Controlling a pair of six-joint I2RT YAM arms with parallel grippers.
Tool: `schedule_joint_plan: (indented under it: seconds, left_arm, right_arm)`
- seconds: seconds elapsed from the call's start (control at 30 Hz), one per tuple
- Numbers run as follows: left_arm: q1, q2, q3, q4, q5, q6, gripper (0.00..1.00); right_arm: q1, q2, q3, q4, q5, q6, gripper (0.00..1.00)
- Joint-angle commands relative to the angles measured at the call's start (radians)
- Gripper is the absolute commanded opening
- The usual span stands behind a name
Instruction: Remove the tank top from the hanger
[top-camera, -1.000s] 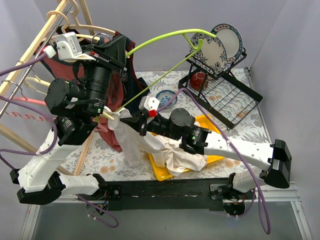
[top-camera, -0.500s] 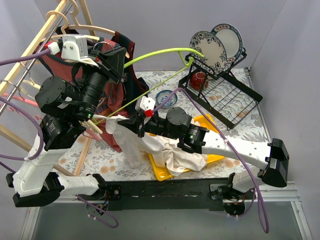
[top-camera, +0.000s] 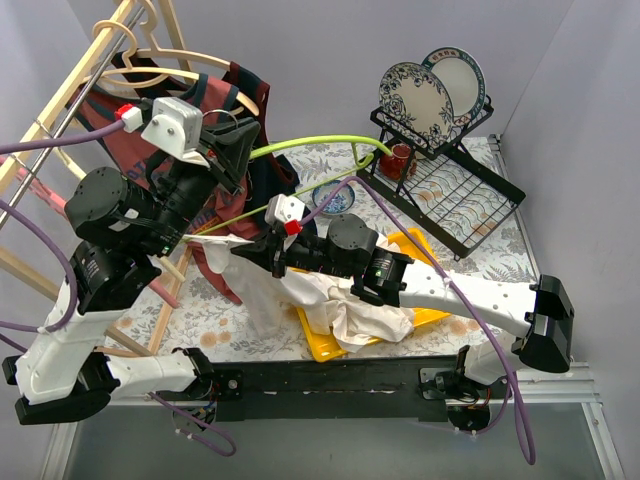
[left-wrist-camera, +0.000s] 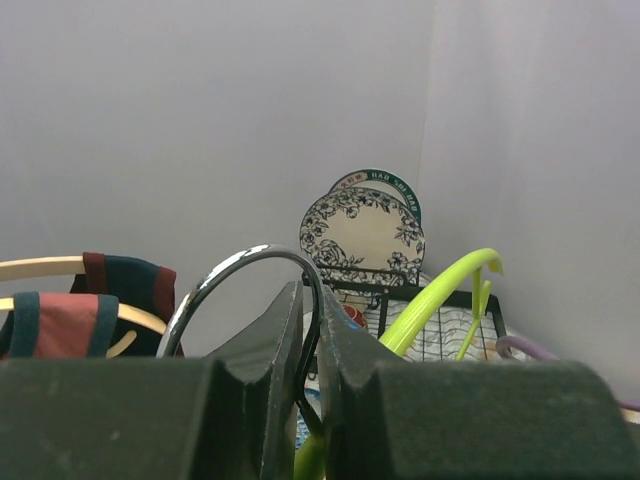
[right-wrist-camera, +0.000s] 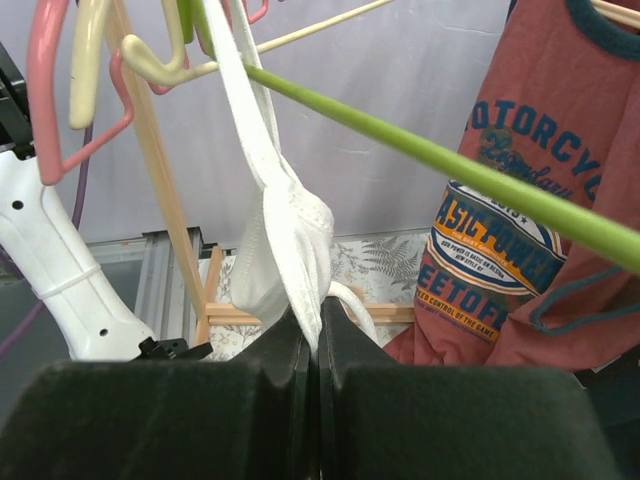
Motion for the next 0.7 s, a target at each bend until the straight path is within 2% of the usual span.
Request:
schedule_joint_plan:
  seconds: [0.0, 0.17, 0.43, 0.67]
  left_arm:
    - [-0.003, 0.008, 0.033, -0.055, 0.063, 0.083, 0.00]
    - [-0.003, 0.011, 0.007, -0.046, 0.066, 0.123, 0.00]
    - [-0.003, 0.028, -0.059, 0.068, 0.036, 0.221, 0.00]
    - [-0.003, 0.082, -0.038, 0.209, 0.042, 0.198, 0.00]
  right_arm:
    - [-0.001, 0.003, 0.055, 0.028, -0.023, 0.007, 0.01]
    - [0.001, 0.009, 0.063, 0.028, -0.027, 0.007, 0.01]
    - [-0.001, 0.013, 0.072, 0.015, -0.026, 0.007, 0.01]
    - [-0.001, 0.019, 0.063, 0.017, -0.017, 0.007, 0.01]
